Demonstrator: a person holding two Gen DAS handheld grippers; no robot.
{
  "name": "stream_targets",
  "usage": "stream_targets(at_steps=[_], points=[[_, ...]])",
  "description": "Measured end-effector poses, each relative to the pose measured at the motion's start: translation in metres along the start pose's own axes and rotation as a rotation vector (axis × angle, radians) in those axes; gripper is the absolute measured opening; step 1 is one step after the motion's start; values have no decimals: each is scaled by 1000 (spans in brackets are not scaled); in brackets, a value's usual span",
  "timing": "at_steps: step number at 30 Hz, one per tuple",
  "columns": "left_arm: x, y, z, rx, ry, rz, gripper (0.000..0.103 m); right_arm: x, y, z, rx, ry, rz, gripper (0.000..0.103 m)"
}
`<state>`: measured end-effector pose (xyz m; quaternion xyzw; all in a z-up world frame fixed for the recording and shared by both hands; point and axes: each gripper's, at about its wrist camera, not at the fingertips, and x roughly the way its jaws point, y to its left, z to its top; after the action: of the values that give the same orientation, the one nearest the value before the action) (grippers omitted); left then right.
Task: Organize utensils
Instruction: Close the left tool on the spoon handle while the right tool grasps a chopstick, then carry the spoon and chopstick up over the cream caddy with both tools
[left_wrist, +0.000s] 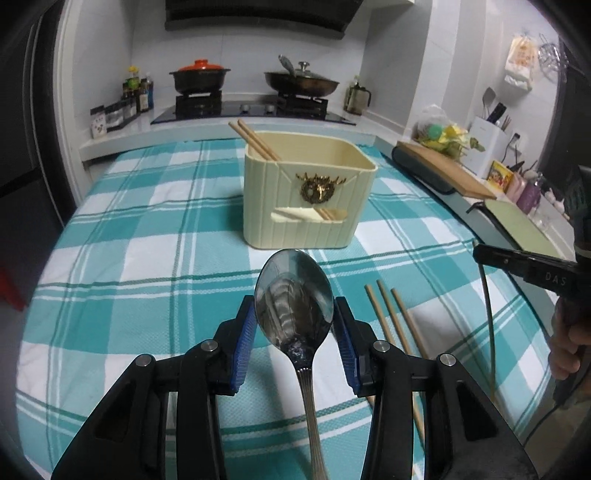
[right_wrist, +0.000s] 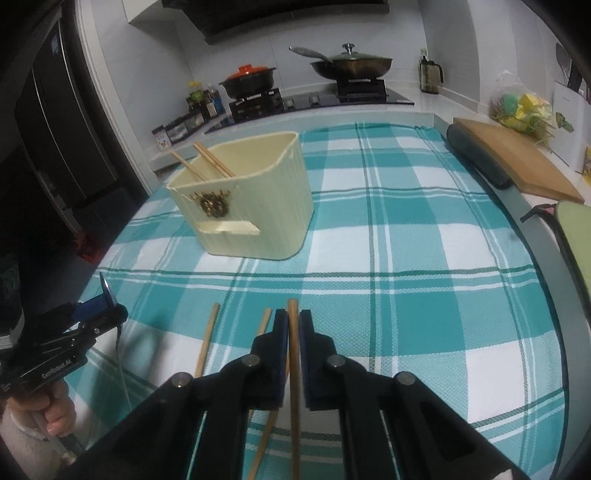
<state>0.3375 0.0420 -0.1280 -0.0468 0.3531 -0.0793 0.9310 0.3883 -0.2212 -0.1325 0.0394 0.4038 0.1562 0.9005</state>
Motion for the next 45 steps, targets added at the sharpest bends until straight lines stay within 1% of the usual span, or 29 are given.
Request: stream_targets(at_steps=[4,8,12,16,21,25,32,39,45], points=[[-35,-2,0,8,-63,-10,42,-42,14,-2,-28,-88,13,6],[-62,-1,-2,-4,-108,-17,42,-76,24,-8,-48,-178,17,6],[-75,-2,-2,-14,-135,-21,42,-104,34,-15,-66,-265,4,6],[-85,-4,1,-14,-153,-25,41,-117,41,-16,-89,-326,-14,6],[-98,-5,5,-8,-181,-30,41,-129,47,-9,-92,-364,-10,6],[-102,-3,10,-10,-184,-34,41,-136,49,-2,-96,-388,-8,6],[-104,4,21,-24,-180,-44,41,-136,52,7,-116,-391,-6,6],[-110,13,52,-24,-208,-53,41,-132,52,25,-129,-390,-10,6],[-112,19,94,-26,-250,-55,41,-129,57,58,-157,-408,-7,6]])
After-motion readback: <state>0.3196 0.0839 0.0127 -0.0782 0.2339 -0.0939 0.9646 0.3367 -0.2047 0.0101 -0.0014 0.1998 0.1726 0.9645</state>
